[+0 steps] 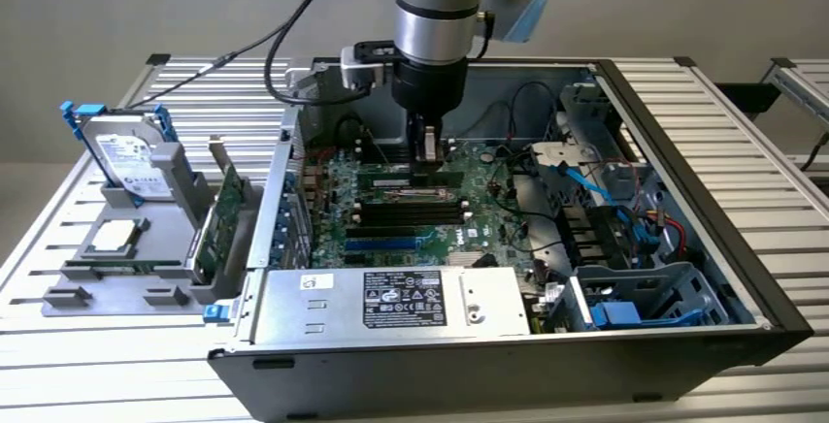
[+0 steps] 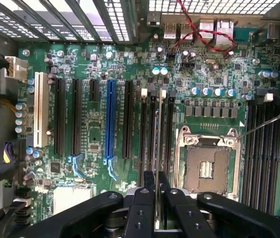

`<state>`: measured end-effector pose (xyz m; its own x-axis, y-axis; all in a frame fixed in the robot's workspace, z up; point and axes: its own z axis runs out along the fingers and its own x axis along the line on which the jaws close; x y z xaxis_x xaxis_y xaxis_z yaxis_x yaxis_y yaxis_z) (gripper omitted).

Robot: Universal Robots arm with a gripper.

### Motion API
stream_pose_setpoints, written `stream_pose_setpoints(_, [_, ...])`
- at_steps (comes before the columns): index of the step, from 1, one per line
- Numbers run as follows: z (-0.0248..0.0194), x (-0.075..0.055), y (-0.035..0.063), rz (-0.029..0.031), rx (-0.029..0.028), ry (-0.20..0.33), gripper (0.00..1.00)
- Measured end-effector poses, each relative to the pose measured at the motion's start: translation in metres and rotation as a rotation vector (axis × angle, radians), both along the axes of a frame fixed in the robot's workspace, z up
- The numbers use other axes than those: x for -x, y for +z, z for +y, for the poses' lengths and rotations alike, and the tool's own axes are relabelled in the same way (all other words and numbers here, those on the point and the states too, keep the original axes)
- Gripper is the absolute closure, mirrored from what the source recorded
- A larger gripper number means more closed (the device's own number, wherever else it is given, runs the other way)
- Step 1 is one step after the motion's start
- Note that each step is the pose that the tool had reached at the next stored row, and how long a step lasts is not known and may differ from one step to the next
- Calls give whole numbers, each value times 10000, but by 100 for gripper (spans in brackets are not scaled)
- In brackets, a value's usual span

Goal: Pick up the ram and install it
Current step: 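Insert the ram into the slot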

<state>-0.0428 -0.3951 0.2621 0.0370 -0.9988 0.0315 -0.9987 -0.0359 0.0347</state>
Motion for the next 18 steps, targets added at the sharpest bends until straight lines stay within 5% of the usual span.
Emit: stream_pose_setpoints(18, [-29,-53,-265,64,1,-209,85])
